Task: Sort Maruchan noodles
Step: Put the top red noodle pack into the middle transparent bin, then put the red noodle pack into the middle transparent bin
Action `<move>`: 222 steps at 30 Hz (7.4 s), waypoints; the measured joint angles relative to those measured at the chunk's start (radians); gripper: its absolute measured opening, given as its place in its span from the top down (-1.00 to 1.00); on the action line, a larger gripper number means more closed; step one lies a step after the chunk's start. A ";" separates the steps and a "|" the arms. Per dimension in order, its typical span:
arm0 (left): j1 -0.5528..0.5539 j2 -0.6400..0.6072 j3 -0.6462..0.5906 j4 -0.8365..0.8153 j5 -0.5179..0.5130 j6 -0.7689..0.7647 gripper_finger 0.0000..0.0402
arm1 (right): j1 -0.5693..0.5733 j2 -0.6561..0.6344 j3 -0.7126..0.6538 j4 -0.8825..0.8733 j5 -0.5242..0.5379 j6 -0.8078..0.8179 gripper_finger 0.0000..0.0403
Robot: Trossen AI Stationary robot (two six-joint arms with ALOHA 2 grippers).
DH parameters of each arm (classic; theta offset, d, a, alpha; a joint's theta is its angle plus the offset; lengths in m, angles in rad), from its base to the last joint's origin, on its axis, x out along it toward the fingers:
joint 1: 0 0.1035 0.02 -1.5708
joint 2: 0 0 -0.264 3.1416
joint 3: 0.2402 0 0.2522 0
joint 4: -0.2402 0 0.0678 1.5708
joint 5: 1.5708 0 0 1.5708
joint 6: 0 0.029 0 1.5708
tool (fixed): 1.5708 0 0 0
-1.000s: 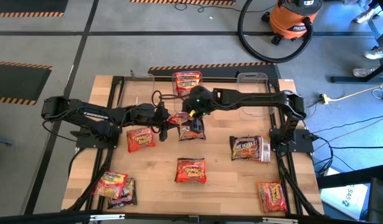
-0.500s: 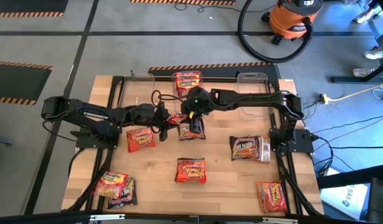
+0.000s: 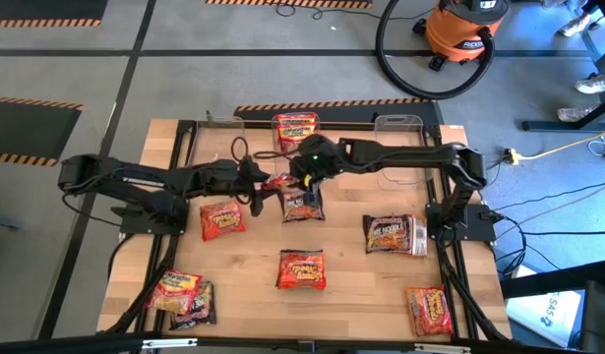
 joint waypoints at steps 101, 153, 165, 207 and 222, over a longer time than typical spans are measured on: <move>-0.063 -0.084 -0.002 -0.157 0.005 0.022 0.03 | -0.357 0.404 0.266 -0.190 -0.037 -0.263 0.12; -0.204 -0.084 -0.002 -0.160 0.005 0.017 0.03 | 0.026 -0.248 -0.396 -0.110 0.116 0.246 -0.17; -0.449 0.004 -0.002 -0.143 -0.040 -0.129 0.03 | 0.254 -0.248 -0.594 0.344 0.115 0.382 -0.17; -1.050 0.085 0.265 -1.038 0.480 -1.512 0.03 | 0.389 -0.103 -0.600 0.485 0.124 0.387 -0.17; -1.021 0.086 0.111 -0.731 0.140 -1.333 0.03 | 0.389 -0.103 -0.600 0.510 0.139 0.379 -0.17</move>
